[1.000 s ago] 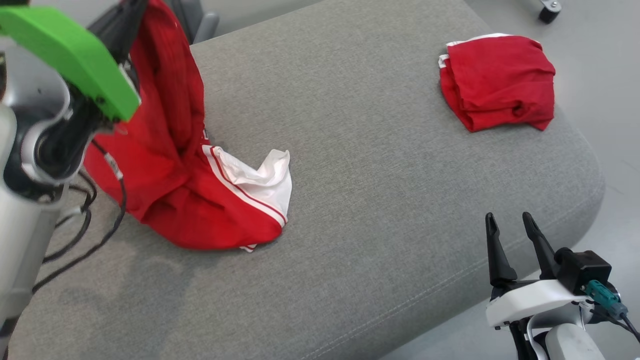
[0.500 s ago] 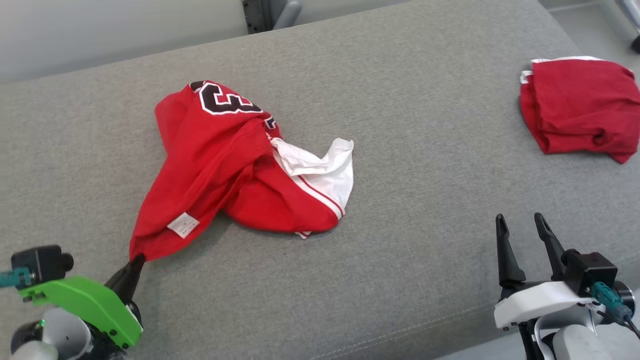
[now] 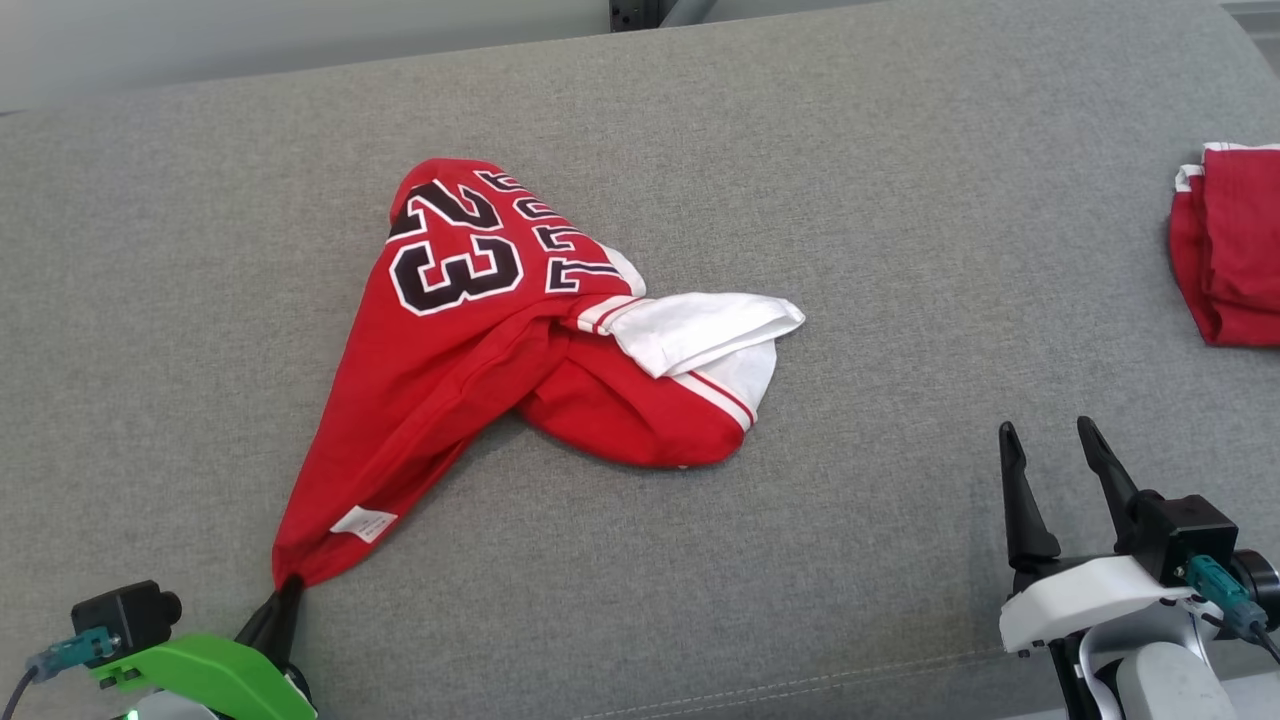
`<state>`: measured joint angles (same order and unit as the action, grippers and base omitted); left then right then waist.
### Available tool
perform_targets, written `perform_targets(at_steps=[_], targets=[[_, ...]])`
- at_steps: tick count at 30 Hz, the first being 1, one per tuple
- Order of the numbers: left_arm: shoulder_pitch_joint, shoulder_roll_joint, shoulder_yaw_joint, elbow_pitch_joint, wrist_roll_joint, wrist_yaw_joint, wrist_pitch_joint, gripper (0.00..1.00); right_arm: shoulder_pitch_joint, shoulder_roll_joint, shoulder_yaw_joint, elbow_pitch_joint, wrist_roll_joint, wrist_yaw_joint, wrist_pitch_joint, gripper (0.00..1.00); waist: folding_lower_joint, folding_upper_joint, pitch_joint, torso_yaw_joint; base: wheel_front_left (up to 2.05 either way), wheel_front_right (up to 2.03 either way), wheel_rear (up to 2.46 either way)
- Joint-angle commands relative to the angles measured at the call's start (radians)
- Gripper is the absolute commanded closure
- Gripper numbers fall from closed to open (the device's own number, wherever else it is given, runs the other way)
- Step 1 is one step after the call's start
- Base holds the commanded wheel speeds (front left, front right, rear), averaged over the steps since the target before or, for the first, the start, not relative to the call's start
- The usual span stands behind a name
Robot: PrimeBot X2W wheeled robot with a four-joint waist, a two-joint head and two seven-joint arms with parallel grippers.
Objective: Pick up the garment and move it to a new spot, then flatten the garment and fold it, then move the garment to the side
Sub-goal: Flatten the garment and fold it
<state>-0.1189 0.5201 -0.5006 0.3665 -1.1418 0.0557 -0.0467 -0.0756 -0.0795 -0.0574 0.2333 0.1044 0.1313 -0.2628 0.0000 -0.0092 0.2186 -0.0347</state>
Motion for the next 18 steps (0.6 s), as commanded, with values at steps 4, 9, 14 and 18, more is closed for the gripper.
perform_targets(at_steps=[4, 9, 14, 18], targets=[[0.013, 0.007, 0.017, 0.054, -0.011, -0.030, -0.038, 1.00, 0.026, -0.005, -0.001, 0.007, -0.010, -0.001, -0.003, 0.00, 0.0000, 0.0092, -0.029, 0.013, 0.00, 0.00, 0.00], [0.039, 0.025, 0.024, 0.077, 0.002, -0.026, -0.062, 1.00, 0.043, -0.002, 0.002, 0.011, -0.010, -0.001, -0.003, 0.00, 0.0000, 0.0092, -0.052, 0.021, 0.00, 0.00, 0.00], [0.057, 0.017, 0.021, 0.106, 0.017, -0.008, -0.092, 1.00, 0.049, 0.003, 0.011, 0.016, -0.009, -0.001, -0.003, 0.00, 0.0000, 0.0092, -0.068, 0.026, 0.00, 0.00, 0.00], [0.069, 0.007, 0.034, 0.124, 0.018, 0.010, -0.127, 0.80, 0.053, 0.007, 0.014, 0.019, -0.006, -0.001, -0.003, 0.00, 0.0000, 0.0092, -0.082, 0.026, 0.00, 0.00, 0.00]])
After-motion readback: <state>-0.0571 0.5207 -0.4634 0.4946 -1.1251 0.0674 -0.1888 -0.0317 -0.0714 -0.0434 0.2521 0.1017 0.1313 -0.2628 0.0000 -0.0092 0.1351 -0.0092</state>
